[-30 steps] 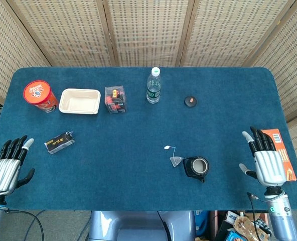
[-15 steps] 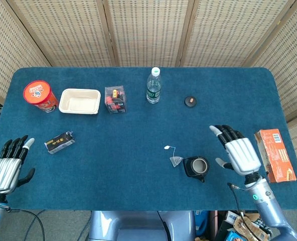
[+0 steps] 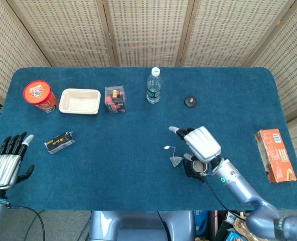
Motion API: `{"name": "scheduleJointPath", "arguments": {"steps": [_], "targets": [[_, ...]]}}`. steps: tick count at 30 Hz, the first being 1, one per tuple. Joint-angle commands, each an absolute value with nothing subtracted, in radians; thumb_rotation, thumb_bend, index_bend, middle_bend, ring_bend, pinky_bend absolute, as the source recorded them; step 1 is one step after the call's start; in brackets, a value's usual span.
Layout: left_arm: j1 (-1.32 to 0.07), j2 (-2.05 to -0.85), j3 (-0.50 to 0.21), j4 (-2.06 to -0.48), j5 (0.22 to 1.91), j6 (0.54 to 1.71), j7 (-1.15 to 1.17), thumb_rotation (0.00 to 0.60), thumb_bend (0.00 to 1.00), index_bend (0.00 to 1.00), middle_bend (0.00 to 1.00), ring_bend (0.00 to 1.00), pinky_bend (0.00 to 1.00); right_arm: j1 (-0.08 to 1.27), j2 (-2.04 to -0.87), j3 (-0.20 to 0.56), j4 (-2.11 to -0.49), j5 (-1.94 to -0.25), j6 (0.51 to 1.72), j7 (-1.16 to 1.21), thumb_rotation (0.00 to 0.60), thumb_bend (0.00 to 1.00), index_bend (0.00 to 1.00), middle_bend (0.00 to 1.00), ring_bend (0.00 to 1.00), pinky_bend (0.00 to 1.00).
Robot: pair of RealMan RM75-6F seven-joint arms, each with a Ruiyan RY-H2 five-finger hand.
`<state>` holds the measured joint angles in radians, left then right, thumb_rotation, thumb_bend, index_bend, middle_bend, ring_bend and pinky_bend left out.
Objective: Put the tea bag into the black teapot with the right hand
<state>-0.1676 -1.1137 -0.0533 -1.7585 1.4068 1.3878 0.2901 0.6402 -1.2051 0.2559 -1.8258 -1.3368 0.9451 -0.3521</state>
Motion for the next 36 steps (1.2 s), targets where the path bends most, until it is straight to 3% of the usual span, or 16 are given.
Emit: {"name": "scheduleJointPath", "arguments": {"steps": [1, 6, 14, 36], "targets": [[-0.171, -1.111, -0.055, -1.760, 1.410, 1.388, 0.293, 0.600, 0.37, 0.00, 0.00, 0.00, 0.00, 0.700, -1.259, 0.271, -1.776, -1.276, 0.891, -0.383, 0.600, 0.25, 0.31, 0.65, 0.64, 0.93], [-0.179, -1.104, -0.063, -1.764, 1.413, 1.389, 0.297, 0.600, 0.37, 0.00, 0.00, 0.00, 0.00, 0.752, -1.312, 0.271, -1.713, -1.231, 0.858, -0.399, 0.600, 0.26, 0.40, 0.72, 0.72, 1.00], [-0.187, -1.104, -0.066, -1.770, 1.407, 1.382, 0.306, 0.600, 0.37, 0.00, 0.00, 0.00, 0.00, 0.819, -1.361, 0.254, -1.640, -1.158, 0.824, -0.460, 0.600, 0.26, 0.47, 0.77, 0.78, 1.00], [-0.193, -1.116, -0.061, -1.756, 1.393, 1.371, 0.299, 0.600, 0.37, 0.00, 0.00, 0.00, 0.00, 0.976, -1.441, 0.170, -1.513, -0.978, 0.733, -0.654, 0.600, 0.26, 0.54, 0.85, 0.88, 1.00]]}}
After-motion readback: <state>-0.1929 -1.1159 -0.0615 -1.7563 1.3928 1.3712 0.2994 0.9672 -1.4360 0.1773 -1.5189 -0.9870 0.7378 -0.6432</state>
